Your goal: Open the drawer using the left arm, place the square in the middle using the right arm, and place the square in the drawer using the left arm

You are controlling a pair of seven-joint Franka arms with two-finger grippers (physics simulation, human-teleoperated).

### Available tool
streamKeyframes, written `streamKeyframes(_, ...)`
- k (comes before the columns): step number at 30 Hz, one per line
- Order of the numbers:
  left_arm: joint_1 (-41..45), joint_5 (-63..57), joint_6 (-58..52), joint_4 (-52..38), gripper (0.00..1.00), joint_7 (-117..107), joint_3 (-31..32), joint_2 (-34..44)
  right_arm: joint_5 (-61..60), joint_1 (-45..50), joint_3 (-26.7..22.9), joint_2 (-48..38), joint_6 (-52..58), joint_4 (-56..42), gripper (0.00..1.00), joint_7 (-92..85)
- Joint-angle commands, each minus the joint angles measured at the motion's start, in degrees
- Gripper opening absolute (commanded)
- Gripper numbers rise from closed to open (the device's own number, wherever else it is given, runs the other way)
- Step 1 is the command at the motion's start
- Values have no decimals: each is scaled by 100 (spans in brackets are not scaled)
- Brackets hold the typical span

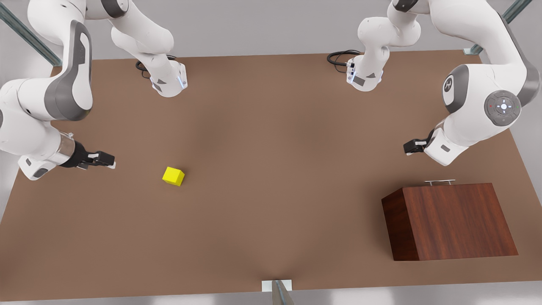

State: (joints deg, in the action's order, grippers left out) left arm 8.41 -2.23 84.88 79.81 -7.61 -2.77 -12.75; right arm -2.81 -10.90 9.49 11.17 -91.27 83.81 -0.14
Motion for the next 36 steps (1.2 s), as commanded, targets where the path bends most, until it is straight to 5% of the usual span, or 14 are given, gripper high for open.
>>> streamKeyframes(1, -6, -14, -16, 9, 100, -4, -4, -8, 0, 0, -8, 0, -5, 4, 100, -4)
streamKeyframes(4, -50, 48, 326, 720, 100, -2479, -356, 71, 9, 18, 9, 0, -40, -5, 100, 5)
streamKeyframes(8, -50, 12, 2242, 2346, 100, -6480, -663, 527, 26, 352, 79, 246, -541, 127, 100, 110)
streamKeyframes(11, -50, 4, 4000, 3620, 100, -6692, -1032, 985, 237, 1046, 71, 571, -910, 241, 100, 1130)
streamKeyframes(17, -50, -76, 5583, 4693, 100, -6903, -1173, 1222, 246, 2294, 71, 729, -919, 434, 100, 3054)
streamKeyframes(22, -59, -120, 5996, 5010, 100, -6903, -1261, 1205, -44, 2461, 80, 923, -1007, 601, 100, 5032)
streamKeyframes(36, -401, -260, 6497, 5080, 100, -6912, -1261, 941, -352, 1996, 44, 861, -1437, 1691, 100, 5138)
